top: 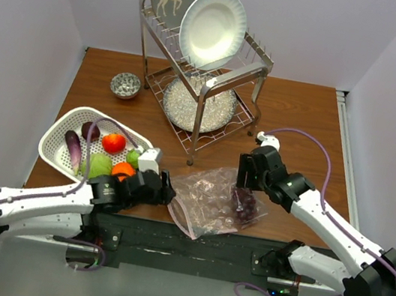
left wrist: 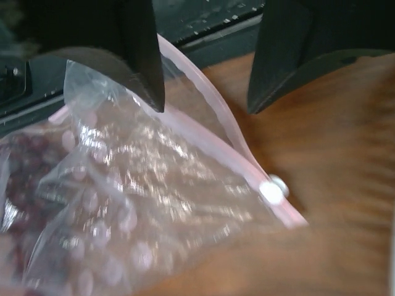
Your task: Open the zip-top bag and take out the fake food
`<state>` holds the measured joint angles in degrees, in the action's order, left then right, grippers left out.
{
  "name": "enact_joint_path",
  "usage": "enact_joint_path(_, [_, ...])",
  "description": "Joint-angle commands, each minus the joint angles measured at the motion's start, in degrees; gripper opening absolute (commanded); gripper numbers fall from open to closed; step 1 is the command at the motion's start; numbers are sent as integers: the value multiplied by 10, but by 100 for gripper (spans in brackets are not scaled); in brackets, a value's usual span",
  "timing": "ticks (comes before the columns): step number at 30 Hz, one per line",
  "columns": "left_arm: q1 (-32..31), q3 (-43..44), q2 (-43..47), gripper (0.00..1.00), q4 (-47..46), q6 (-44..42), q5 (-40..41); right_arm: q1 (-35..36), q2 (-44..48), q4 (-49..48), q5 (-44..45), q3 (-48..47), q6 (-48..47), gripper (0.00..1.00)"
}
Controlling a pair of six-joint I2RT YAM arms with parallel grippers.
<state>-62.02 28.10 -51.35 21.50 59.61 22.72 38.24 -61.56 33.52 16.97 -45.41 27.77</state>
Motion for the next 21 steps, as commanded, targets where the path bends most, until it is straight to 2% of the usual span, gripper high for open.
enact_joint_path(1, [-50,-25,-35,54,-92,74,40,3,13,0,17,4,18,72])
enact_joint_path(2, [-62,-31,-37,49,-104,75,37,3,12,-1,17,4,19,72])
enact_joint_path(5, [-69,-40,-48,41,-144,71,31,3,8,-6,17,4,24,72])
enact_joint_path(7, [-70,-38,-62,39,-165,64,29,3,3,-7,15,5,25,72])
enact_joint_path(8, [-70,-36,-68,35,-170,60,23,3,1,-6,15,5,25,72])
enact_joint_path(13, [-82,-35,-65,30,-154,65,22,3,4,-4,25,13,27,72])
enact_joint_path(16, [-82,-48,-38,33,-153,61,15,3,1,-6,25,13,28,73])
enact_joint_path(17, [-84,-50,-34,43,-150,61,11,3,-7,-6,24,14,27,73])
enact_joint_path(18, [-85,-52,-29,48,-150,61,8,3,-10,-7,23,14,26,73])
enact_joint_path(21, [-86,-69,-23,55,-176,61,-4,3,-22,-17,18,20,27,74])
